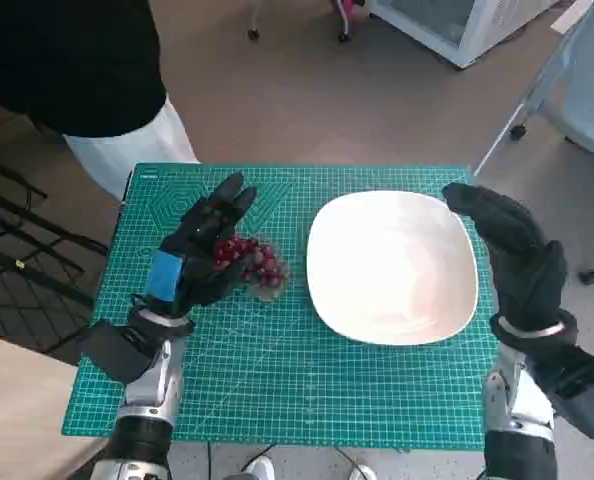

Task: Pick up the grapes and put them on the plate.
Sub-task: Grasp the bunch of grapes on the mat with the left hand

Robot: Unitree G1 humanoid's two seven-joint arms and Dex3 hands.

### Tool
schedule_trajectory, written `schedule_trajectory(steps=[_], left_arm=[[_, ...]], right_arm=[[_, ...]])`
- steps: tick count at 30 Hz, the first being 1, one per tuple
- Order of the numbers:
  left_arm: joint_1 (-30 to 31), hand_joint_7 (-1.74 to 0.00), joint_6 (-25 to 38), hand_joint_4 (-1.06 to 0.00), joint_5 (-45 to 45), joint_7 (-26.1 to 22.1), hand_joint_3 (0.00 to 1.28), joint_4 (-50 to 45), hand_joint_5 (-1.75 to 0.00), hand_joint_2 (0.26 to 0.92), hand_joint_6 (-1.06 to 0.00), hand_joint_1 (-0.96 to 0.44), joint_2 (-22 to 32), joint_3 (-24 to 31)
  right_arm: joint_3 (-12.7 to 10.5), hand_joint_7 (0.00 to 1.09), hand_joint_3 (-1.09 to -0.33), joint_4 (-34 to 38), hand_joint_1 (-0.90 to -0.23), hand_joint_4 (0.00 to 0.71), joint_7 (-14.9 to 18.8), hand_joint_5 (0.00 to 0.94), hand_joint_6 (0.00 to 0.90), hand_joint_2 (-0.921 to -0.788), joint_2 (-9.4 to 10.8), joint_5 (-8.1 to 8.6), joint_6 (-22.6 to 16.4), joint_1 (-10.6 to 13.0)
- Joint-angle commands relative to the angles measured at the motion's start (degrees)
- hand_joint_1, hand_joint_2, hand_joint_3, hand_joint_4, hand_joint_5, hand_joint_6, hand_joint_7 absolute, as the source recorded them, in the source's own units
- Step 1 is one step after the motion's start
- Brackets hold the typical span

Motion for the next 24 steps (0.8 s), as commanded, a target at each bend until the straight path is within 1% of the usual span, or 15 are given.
schedule_trajectory(steps=[1,10,24], left_arm=[[0.79,-0.01,0.1,-0.46,-0.29,-0.17,0.23,-0.83,0.0,0.921,-0.47,-0.47,0.1,-0.15],[1.07,-0.01,0.18,-0.46,-0.33,-0.26,0.23,-0.96,0.0,0.921,-0.47,-0.47,0.05,-0.22],[1.57,0.0,0.53,-0.47,-0.15,-0.45,0.24,-1.14,-0.01,0.921,-0.47,-0.46,0.18,-0.33]], right_arm=[[-0.08,0.35,-0.691,0.07,-0.574,0.184,0.13,0.0,-0.001,-0.921,-0.12,0.36,0.55,1.59],[-0.08,0.35,-0.691,-0.36,-0.568,0.184,-0.27,0.0,-0.001,-0.921,0.13,0.22,0.67,1.91],[-0.02,0.36,-0.687,-0.98,-0.58,0.185,-0.88,0.001,-0.001,-0.921,0.38,-0.1,0.69,2.45]])
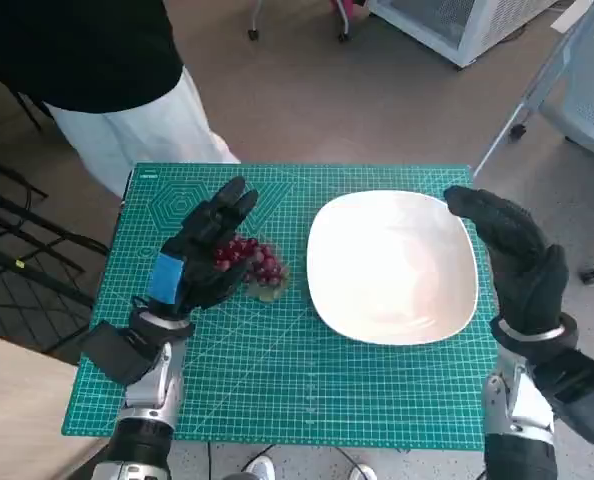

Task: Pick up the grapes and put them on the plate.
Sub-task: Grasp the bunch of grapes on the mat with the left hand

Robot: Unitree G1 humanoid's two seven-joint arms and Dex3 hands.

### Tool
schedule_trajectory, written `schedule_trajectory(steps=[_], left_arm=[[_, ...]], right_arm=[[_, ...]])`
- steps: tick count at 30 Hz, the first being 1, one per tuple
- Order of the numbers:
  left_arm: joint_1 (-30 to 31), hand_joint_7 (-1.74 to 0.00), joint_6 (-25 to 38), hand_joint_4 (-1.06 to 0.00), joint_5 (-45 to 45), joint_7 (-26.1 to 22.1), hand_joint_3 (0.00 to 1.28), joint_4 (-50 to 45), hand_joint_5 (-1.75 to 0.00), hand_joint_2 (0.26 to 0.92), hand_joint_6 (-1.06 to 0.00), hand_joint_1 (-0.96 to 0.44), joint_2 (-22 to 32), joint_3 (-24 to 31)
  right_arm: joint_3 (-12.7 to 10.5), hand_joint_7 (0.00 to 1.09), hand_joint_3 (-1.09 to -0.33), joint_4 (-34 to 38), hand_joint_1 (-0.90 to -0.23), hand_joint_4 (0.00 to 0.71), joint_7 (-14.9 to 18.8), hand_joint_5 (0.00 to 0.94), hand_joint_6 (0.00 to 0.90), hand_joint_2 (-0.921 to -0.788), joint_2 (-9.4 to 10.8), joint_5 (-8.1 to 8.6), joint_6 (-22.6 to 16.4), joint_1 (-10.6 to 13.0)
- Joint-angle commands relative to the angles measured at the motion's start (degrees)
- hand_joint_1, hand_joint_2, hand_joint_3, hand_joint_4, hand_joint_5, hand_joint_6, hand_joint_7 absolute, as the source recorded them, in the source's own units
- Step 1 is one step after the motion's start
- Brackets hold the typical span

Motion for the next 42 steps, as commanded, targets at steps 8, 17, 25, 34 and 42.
schedule_trajectory(steps=[8,17,25,34,42], left_arm=[[1.3,0.0,0.27,-0.48,-0.15,-0.31,0.23,-1.29,-0.01,0.921,-0.47,-0.47,0.1,-0.45],[1.6,0.0,0.23,-0.47,0.0,-0.15,0.23,-1.41,0.0,0.921,-0.47,-0.47,0.0,-0.49],[1.88,0.0,0.16,-0.46,0.06,-0.19,0.23,-1.55,0.0,0.921,-0.47,-0.47,-0.08,-0.6],[2.08,0.0,0.07,-0.46,0.33,-0.03,0.23,-1.72,0.0,0.921,-0.47,-0.48,-0.04,-0.68],[2.1,0.0,-0.09,-0.46,0.56,0.07,0.23,-1.62,0.0,0.921,-0.47,-0.48,-0.02,-0.72]], right_arm=[[0.1,0.36,-0.683,-0.05,-0.595,0.187,-0.79,0.002,0.0,-0.921,0.33,-0.08,0.74,1.44],[0.24,0.36,-0.682,-0.49,-0.598,0.185,-1.01,0.001,-0.001,-0.921,0.42,-0.02,1.1,1.69],[0.32,0.35,-0.685,-1.08,-0.582,0.185,-0.98,0.0,-0.001,-0.921,0.45,0.14,1.58,2.0],[0.3,0.35,-0.687,-1.42,-0.578,0.184,-1.01,0.0,-0.001,-0.921,0.33,-0.04,1.9,2.08],[0.34,0.35,-0.685,-1.43,-0.589,0.184,-1.07,0.0,-0.001,-0.921,0.16,-0.33,2.04,1.98]])
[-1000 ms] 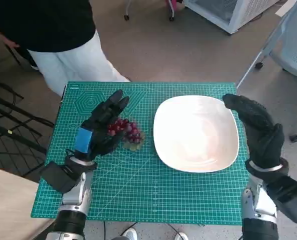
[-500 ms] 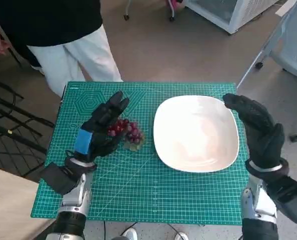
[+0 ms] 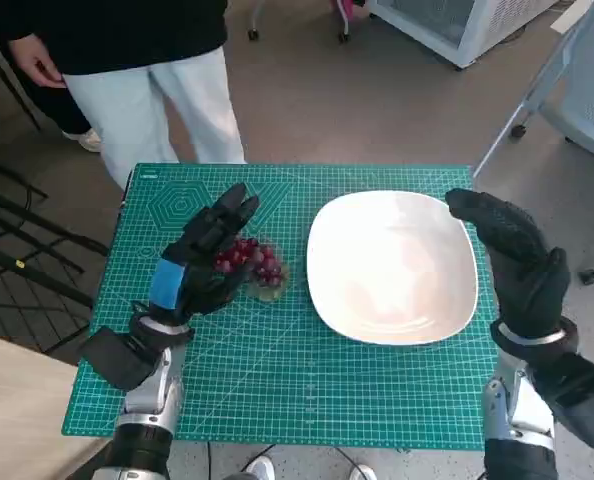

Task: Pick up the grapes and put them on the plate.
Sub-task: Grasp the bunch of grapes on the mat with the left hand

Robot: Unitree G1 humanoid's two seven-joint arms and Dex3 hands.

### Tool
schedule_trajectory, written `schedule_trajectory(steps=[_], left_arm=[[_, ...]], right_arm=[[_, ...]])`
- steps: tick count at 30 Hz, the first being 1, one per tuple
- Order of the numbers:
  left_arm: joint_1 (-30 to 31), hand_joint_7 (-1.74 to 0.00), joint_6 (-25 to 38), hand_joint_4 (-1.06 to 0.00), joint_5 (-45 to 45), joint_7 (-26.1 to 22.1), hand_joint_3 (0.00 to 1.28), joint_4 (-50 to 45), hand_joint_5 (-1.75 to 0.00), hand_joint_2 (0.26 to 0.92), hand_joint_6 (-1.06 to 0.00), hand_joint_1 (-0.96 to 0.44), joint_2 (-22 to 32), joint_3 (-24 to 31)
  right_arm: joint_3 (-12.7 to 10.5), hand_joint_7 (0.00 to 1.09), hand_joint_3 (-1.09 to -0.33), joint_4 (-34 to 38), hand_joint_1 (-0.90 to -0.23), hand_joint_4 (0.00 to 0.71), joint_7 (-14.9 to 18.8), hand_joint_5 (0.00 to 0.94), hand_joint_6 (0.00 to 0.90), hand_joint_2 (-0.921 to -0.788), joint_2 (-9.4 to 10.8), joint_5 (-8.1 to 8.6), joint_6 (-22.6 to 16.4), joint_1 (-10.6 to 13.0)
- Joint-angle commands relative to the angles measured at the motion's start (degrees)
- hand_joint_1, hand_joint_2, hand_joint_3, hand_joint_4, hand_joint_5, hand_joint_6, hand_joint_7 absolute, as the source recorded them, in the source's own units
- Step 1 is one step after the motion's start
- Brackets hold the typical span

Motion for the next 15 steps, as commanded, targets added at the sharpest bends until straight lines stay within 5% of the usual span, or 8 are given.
schedule_trajectory(steps=[1,10,15], left_arm=[[0.8,0.0,-0.18,-0.46,0.33,0.15,0.23,-0.48,0.0,0.921,-0.47,-0.48,0.09,-0.34],[0.38,0.0,0.96,-0.44,2.2,0.39,0.23,-1.82,0.0,0.921,-0.46,-0.49,1.95,-0.65],[0.33,0.0,5.84,-0.21,15.79,2.31,0.17,-8.11,0.0,0.921,-0.25,-0.57,10.87,-2.52]], right_arm=[[0.24,0.35,-0.685,0.21,-0.589,0.184,-0.27,0.0,-0.001,-0.921,-0.07,-0.23,1.02,1.01],[0.21,0.35,-0.685,0.37,-0.593,0.186,-0.01,0.002,-0.001,-0.921,-0.32,-0.18,1.31,0.9],[0.31,0.35,-0.685,0.57,-0.595,0.186,0.22,0.002,-0.001,-0.921,-0.35,-0.22,1.21,0.88]])
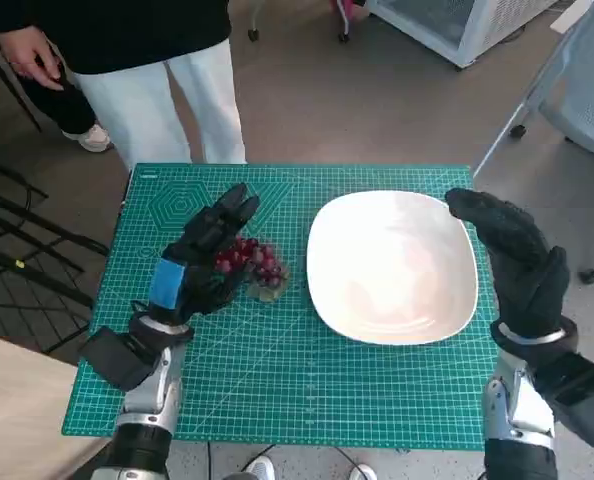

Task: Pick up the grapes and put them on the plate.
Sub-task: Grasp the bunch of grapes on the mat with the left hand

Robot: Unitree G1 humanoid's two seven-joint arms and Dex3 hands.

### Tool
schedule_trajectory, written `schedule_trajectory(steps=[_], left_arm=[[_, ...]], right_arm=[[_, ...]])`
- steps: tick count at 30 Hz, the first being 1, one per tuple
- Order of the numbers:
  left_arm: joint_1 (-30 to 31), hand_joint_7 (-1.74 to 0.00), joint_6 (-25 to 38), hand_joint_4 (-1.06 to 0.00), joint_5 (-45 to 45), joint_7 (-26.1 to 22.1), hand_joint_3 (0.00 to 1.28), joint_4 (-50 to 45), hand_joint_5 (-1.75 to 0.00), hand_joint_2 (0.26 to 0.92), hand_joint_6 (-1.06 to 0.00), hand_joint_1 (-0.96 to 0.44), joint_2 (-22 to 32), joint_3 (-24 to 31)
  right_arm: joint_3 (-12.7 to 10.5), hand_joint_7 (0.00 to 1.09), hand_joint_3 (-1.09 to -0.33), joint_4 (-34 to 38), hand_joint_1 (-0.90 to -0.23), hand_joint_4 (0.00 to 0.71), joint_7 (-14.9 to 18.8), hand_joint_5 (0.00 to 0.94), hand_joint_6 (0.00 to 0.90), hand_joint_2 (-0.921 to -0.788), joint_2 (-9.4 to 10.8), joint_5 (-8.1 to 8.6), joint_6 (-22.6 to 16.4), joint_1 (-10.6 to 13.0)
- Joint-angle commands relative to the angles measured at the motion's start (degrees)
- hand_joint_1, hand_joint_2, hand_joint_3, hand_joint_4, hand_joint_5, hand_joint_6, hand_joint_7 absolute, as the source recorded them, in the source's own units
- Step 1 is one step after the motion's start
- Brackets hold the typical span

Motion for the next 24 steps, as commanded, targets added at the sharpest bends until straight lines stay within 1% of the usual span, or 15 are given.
schedule_trajectory(steps=[1,3,5,8,11,16,24], left_arm=[[0.41,0.0,6.65,-0.15,14.1,1.35,0.15,-8.3,0.0,0.921,-0.21,-0.59,10.17,-1.89],[0.68,0.0,12.6,-0.08,21.03,1.01,0.11,-13.74,0.0,0.909,-0.14,-0.62,13.97,-2.64],[0.74,0.0,18.82,-0.04,26.84,0.4,0.07,-18.54,0.0,0.879,-0.1,-0.64,16.3,-3.39],[0.18,0.0,26.59,-0.01,32.67,-0.64,0.03,-23.08,0.0,0.82,-0.07,-0.64,17.69,-4.66],[-0.54,-0.01,31.83,0.0,35.73,-1.04,0.01,-25.15,0.0,0.769,-0.08,-0.6,17.84,-5.99],[-2.02,-0.02,36.95,0.0,39.3,-0.47,0.0,-25.18,0.0,0.725,-0.1,-0.54,17.8,-8.93],[-5.89,-0.02,40.94,0.0,42.6,0.12,0.0,-19.86,0.0,0.707,-0.12,-0.48,17.97,-13.98]], right_arm=[[0.27,0.35,-0.685,0.65,-0.595,0.186,0.28,0.002,-0.001,-0.921,-0.34,-0.2,0.74,0.89],[0.3,0.35,-0.685,0.69,-0.595,0.187,0.38,0.002,-0.001,-0.921,-0.39,-0.18,0.68,0.84],[0.31,0.35,-0.685,0.76,-0.595,0.187,0.46,0.001,-0.001,-0.921,-0.44,-0.17,0.63,0.75],[0.27,0.35,-0.685,0.97,-0.594,0.187,0.56,0.001,-0.001,-0.921,-0.52,-0.16,0.55,0.56],[0.24,0.35,-0.685,1.25,-0.593,0.187,0.63,0.001,-0.001,-0.921,-0.55,-0.11,0.53,0.36],[0.29,0.35,-0.684,1.52,-0.59,0.188,0.78,0.002,-0.001,-0.921,-0.49,0.0,0.42,0.22],[0.32,0.36,-0.682,1.29,-0.588,0.19,0.47,0.002,-0.001,-0.921,-0.53,-0.12,0.64,0.08]])
